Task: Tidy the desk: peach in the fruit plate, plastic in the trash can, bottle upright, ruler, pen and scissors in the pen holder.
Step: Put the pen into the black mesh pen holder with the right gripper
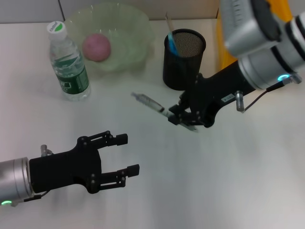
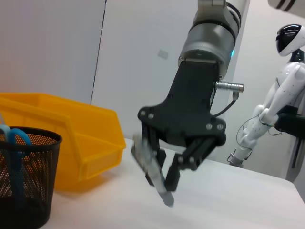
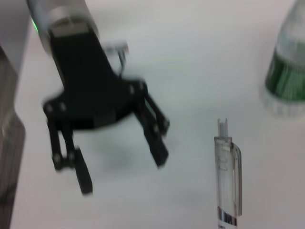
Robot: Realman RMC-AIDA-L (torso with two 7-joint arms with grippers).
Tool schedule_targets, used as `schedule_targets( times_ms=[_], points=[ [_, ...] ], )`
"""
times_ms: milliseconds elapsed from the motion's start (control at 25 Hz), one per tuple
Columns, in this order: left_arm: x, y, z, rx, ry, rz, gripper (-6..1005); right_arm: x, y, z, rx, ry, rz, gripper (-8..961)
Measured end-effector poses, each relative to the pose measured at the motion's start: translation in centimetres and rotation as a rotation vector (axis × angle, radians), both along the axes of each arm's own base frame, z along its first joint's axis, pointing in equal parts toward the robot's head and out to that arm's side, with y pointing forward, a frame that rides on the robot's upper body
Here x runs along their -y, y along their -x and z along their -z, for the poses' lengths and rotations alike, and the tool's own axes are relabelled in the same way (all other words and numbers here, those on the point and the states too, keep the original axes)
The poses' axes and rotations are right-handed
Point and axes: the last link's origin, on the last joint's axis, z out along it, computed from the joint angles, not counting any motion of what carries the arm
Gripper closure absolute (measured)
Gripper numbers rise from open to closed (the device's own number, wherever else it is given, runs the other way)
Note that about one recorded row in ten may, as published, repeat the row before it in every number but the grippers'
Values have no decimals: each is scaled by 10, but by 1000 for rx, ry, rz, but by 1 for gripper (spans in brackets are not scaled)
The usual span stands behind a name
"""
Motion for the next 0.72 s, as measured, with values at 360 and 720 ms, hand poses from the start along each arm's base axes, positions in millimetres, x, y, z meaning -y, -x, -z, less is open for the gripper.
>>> schedule_targets(
  times_ms=[360, 720],
  points=[
    [0, -1, -3, 20, -20, -3, 217, -1, -31, -12, -396, -96, 3, 823],
    [-2, -7, 2, 64, -41, -3, 218, 2, -64, -3, -606, -199, -3, 823]
  ],
)
